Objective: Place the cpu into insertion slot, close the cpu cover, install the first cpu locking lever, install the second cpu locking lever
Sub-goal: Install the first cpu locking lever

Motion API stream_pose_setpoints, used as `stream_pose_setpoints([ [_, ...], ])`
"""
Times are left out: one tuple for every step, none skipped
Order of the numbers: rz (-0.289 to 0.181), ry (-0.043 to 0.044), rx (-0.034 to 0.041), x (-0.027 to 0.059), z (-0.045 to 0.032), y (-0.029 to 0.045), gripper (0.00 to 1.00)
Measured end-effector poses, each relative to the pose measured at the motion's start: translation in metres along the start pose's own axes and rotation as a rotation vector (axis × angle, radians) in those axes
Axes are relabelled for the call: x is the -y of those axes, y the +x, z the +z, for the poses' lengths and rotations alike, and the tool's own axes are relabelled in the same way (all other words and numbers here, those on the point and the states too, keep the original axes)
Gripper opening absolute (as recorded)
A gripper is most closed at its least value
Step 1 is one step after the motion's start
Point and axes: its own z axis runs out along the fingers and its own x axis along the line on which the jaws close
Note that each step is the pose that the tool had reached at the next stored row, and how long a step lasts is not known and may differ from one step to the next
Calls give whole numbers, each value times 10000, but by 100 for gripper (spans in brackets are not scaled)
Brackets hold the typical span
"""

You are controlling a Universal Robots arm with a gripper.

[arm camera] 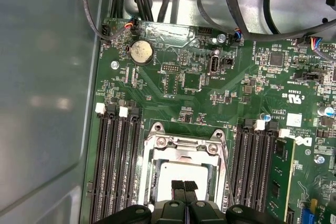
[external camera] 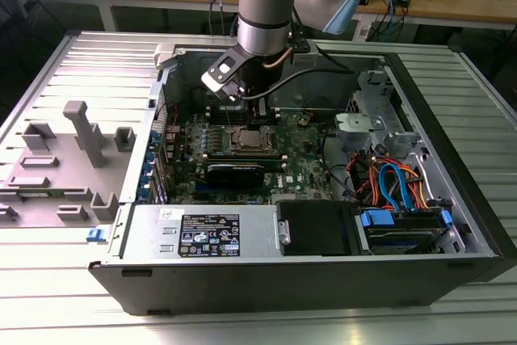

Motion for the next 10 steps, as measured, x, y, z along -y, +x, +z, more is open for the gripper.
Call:
stream_pose_setpoints([
  [-1,1,3,0,-1,0,11],
  [-1,2,5,0,-1,0,11],
  [-1,2,6,0,-1,0,11],
  [-1,2,7,0,-1,0,11],
  [-2,1,6,0,-3,0,11],
  [-1,2,7,0,-6,0,11],
  [-1,2,8,0,-9,0,11],
  [-1,2,7,0,-14,0,11],
  [-1,3,8,0,-19,-1,11],
  [-1,1,7,0,-28,0,11],
])
